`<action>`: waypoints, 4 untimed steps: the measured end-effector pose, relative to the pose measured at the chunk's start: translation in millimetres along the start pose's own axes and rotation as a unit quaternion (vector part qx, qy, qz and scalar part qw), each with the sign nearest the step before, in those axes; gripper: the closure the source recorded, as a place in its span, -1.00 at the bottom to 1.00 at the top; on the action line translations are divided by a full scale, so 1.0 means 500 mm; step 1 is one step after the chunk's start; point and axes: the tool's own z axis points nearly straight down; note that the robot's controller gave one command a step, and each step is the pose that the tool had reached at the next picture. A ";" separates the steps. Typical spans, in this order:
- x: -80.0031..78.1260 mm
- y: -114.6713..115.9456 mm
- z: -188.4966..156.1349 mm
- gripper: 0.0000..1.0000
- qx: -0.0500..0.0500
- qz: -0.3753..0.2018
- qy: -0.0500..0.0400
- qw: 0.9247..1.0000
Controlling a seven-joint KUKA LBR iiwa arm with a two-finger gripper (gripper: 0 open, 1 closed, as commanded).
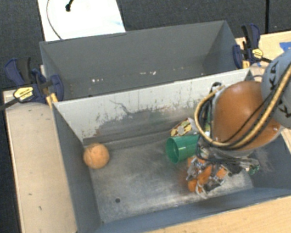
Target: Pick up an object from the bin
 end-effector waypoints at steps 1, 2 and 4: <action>0.001 0.001 -0.042 1.00 -0.001 0.001 0.001 1.000; -0.002 -0.001 -0.074 1.00 0.002 0.002 -0.002 1.000; -0.003 -0.002 -0.100 1.00 0.002 0.003 -0.003 1.000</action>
Offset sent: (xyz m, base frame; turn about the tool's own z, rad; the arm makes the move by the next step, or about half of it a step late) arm 0.0000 0.0000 0.0069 0.0000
